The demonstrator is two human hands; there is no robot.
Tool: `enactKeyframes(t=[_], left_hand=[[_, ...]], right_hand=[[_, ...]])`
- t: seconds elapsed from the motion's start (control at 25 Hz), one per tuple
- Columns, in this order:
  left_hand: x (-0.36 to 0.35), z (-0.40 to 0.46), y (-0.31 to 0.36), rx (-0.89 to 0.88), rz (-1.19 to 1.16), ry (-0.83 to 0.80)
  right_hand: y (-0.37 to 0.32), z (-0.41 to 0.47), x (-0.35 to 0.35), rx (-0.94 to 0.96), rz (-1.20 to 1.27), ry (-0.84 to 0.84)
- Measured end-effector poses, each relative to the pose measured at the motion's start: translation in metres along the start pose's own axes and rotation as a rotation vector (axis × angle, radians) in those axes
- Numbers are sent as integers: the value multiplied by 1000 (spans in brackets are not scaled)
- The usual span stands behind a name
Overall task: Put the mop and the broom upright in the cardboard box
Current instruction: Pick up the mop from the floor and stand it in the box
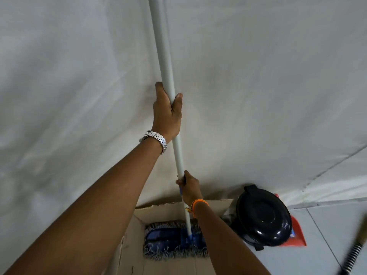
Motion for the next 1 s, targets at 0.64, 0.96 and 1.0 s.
enactKeyframes(t=[0.64,0.96,1.0], left_hand=[[26,-101,-17,246,349,112],[-60,-282,36,422,460,-91],[-87,-299,56,411,450,-125]], right_hand=[[47,-65,113,-174,43,31],[171,-240,344,-203,-213,225],[196,-266,379,-233,-262,250]])
Point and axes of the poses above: each hand's wrist, its own z-axis towards the middle knuckle, its own x-axis out of the back of the hand, y = z × x, the point moved 9 cm from there along z, towards the middle knuckle, and after that the axes turned 3 degrees about -x, right-handed, at the moved point
